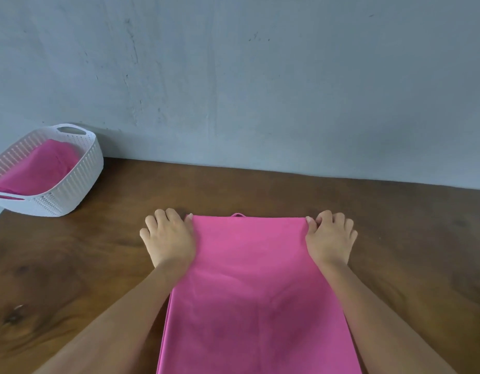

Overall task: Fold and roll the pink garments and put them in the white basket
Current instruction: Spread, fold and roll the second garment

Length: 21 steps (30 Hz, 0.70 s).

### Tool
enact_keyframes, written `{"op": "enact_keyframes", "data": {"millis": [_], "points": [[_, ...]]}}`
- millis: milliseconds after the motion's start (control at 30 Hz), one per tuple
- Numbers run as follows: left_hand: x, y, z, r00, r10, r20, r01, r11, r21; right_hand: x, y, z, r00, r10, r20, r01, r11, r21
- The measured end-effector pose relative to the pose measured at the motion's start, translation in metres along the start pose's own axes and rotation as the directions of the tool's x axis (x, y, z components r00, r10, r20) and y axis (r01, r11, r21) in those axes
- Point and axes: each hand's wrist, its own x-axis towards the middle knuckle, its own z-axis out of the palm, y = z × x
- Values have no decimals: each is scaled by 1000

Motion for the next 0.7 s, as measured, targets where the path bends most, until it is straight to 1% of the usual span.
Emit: {"op": "enact_keyframes", "data": {"millis": [200, 367, 567, 700], "points": [[41, 26, 17, 999, -31, -6, 31, 999, 14, 57, -14, 22, 999, -20, 30, 21, 999, -29], [77, 44, 30, 999, -39, -7, 39, 999, 14, 98, -26, 37, 1000, -18, 21, 20, 998, -57], [115, 61, 42, 1000, -6, -7, 6, 999, 32, 132, -38, 49, 999, 7, 45, -2, 993, -117], [134, 69, 48, 1000, 2, -6, -2, 1000, 12, 146, -44, 54, 998, 25, 50, -17, 989, -144]]}}
